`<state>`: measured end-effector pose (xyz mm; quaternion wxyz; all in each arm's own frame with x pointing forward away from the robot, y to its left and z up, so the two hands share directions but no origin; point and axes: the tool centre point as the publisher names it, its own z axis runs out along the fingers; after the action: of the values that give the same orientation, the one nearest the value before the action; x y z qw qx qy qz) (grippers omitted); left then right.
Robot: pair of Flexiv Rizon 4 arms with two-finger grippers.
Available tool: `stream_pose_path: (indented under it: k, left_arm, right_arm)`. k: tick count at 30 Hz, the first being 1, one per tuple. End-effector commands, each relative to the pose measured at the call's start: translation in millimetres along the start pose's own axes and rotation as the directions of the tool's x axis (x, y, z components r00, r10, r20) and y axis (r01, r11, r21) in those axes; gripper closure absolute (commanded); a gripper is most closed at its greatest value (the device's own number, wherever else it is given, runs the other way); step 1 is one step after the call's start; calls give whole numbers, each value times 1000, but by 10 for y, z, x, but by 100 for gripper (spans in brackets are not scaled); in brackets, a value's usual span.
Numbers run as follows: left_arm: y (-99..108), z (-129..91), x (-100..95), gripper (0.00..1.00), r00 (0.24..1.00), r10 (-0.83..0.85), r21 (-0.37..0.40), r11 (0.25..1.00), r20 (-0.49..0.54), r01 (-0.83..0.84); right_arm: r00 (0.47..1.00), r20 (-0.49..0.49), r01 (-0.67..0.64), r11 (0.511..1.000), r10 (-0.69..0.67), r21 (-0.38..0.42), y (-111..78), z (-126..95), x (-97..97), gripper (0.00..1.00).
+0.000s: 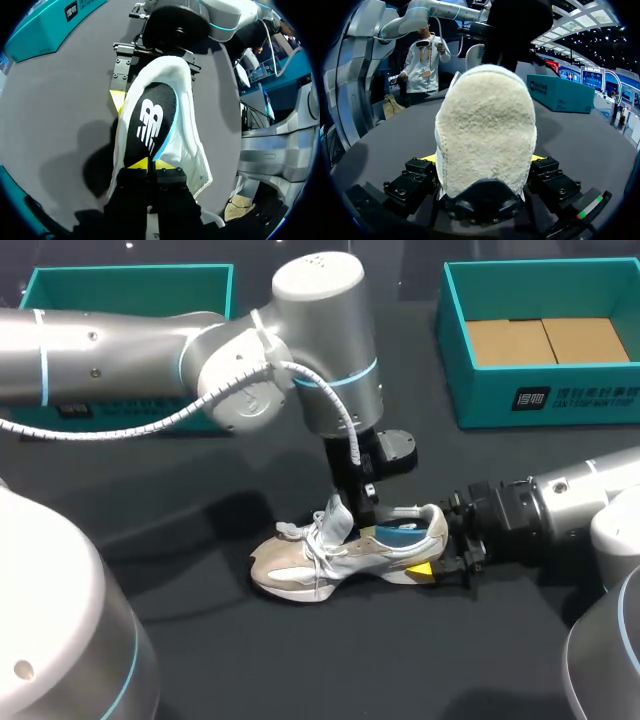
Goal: Take the shoe out of the shoebox, open the shoe tongue, remove and reinsert the insole, then place the shoe into the shoebox
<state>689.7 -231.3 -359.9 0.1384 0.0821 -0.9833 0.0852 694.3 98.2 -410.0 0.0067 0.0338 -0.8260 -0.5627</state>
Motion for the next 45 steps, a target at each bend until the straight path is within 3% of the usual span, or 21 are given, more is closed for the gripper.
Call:
stream_pose_path:
  k: [1,12,24,34,38,45]
  left_arm:
    - [37,-50,-1,100,1000,10,23,1000,-16,-10]
    - [79,-198,153,100,994,76,92,993,-76,-69]
    - [111,-370,147,100,992,59,184,982,-110,-38]
    - [-242,-369,162,100,996,-1,210,977,-94,21]
    - [-390,-307,152,100,999,-31,206,978,-45,40]
    - [-455,-277,133,100,999,-46,209,977,27,40]
  right_arm:
    - [1000,1,0,1000,0,3,-9,12,9,100]
    - [1000,1,0,1000,0,3,-9,12,9,100]
    - [1000,1,0,1000,0,3,-9,12,9,100]
    - [1000,1,0,1000,0,3,-9,12,9,100]
    - [1000,1,0,1000,0,3,-9,12,9,100]
    - [1000,1,0,1000,0,3,-9,12,9,100]
